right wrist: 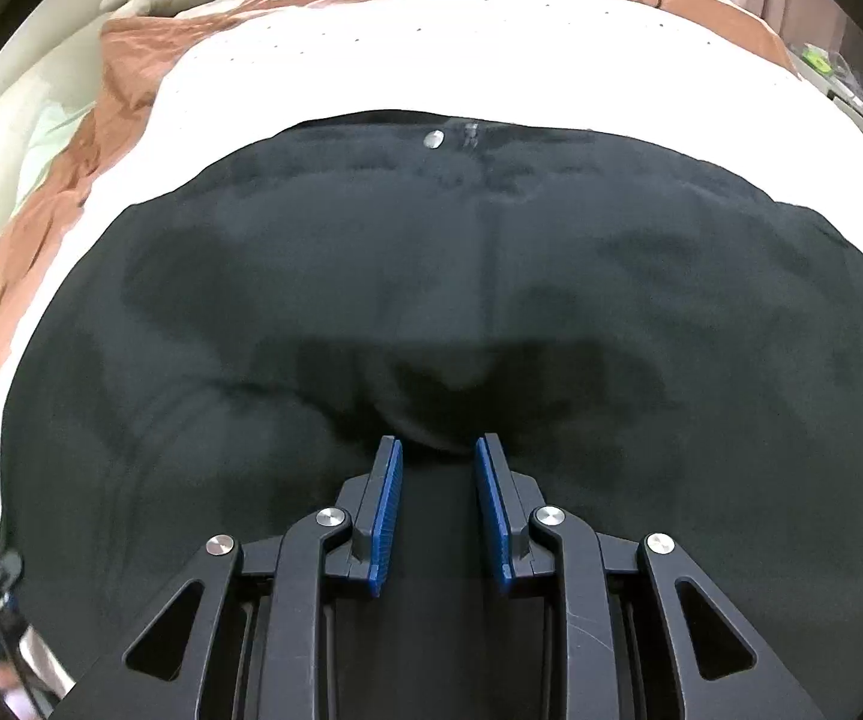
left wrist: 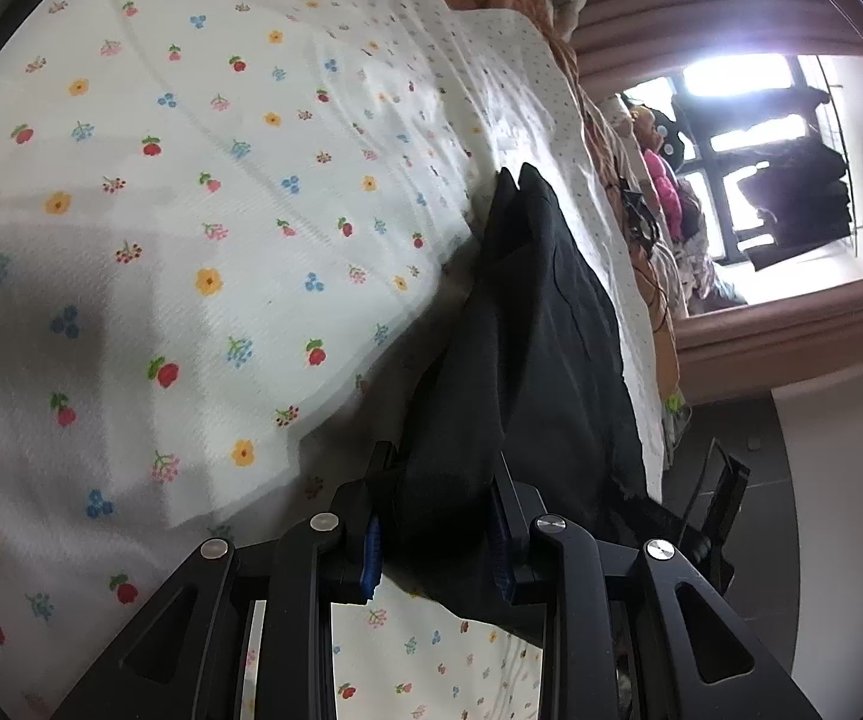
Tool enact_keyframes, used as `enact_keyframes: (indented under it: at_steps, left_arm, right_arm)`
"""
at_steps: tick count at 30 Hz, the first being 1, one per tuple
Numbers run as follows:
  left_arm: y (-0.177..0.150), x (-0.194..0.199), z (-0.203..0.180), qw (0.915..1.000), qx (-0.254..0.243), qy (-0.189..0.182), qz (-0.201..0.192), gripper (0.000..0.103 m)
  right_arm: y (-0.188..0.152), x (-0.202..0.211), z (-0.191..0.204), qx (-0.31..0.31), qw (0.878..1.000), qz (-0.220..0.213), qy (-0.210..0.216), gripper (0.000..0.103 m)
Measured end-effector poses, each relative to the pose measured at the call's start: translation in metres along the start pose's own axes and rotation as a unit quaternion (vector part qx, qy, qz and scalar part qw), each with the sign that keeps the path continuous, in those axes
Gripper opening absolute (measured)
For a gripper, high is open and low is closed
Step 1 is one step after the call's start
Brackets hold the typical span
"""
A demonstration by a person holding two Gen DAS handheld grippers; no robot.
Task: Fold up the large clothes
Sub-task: 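Lift the hem end with the left tool and fold it toward the collar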
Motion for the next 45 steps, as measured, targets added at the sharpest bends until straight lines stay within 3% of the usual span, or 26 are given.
enact_keyframes:
  at_steps: [13, 16, 18, 30, 34, 45]
  left_arm:
    - [-0.001, -0.005, 0.002, 0.9999, 0.007, 0.014, 0.003, 0.028]
    - [0.000, -0.002, -0.003, 0.9998, 0.007, 0.015, 0.006, 0.024]
    - [0.002, 0.002, -0.012, 0.9999, -0.004, 0.013, 0.001, 0.022]
    - [0.011, 0.023, -0.075, 0.9978, -0.052, -0.039, -0.012, 0.018]
    - [0.011, 0.026, -0.098, 0.9958, -0.070, -0.057, -0.009, 0.016]
    - [0.006, 0.030, -0.167, 0.9873, -0.132, -0.088, -0.008, 0.013]
  right_arm:
    - [0.064, -0.026, -0.012, -0.019, 1.000, 0.003, -0.010, 0.027]
    - [0.064, -0.018, -0.018, -0.049, 0.999, 0.016, 0.008, 0.027]
    - [0.060, -0.003, -0.019, -0.046, 0.999, 0.004, 0.010, 0.027]
    - [-0.015, 0.087, -0.038, -0.055, 0.996, -0.016, 0.069, 0.027]
    - [-0.044, 0.109, -0.038, -0.055, 0.994, -0.020, 0.093, 0.037]
    - [-0.106, 0.116, -0.020, -0.059, 0.988, -0.012, 0.140, 0.037]
Point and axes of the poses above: each gripper's, at about its wrist camera, not at the fingertips, and x roughly against the way its jaws point, z to its left, y to its top, the point moved 7 cm from there along -x, roughly the way its jaws point, and after that the axes turned 2 degrees about -x, right-handed, at the moved point
